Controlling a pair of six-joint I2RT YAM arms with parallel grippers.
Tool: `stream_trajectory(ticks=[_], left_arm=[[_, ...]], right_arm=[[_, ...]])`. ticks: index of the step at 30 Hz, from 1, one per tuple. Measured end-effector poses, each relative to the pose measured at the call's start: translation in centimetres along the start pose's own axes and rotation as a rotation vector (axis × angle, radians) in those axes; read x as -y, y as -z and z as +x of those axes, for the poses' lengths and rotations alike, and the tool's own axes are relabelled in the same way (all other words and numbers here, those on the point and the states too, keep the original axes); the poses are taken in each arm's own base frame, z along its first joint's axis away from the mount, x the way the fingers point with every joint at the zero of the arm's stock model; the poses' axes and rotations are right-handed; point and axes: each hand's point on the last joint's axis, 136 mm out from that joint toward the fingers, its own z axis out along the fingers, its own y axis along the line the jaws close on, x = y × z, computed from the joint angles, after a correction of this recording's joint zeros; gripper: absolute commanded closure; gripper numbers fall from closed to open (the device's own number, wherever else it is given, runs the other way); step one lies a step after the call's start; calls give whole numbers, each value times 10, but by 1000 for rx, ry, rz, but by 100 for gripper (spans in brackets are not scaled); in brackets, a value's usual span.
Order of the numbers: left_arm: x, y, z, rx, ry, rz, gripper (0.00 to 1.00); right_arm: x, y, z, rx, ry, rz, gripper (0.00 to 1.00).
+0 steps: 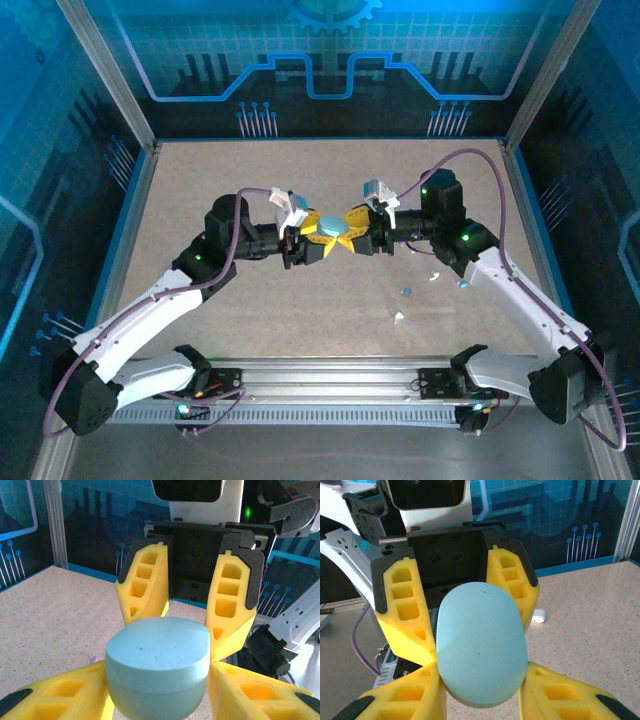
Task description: Insert the wireless bluetooth earbuds into the charging case
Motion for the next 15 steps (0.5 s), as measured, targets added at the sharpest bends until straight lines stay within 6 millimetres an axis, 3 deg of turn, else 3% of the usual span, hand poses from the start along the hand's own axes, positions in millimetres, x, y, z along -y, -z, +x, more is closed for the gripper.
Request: stream_trajectory(ticks=[15], left_arm=[[3, -2, 1, -4, -3, 26, 53]], right_arm=[[-3, 1, 2, -11, -10, -27, 63]])
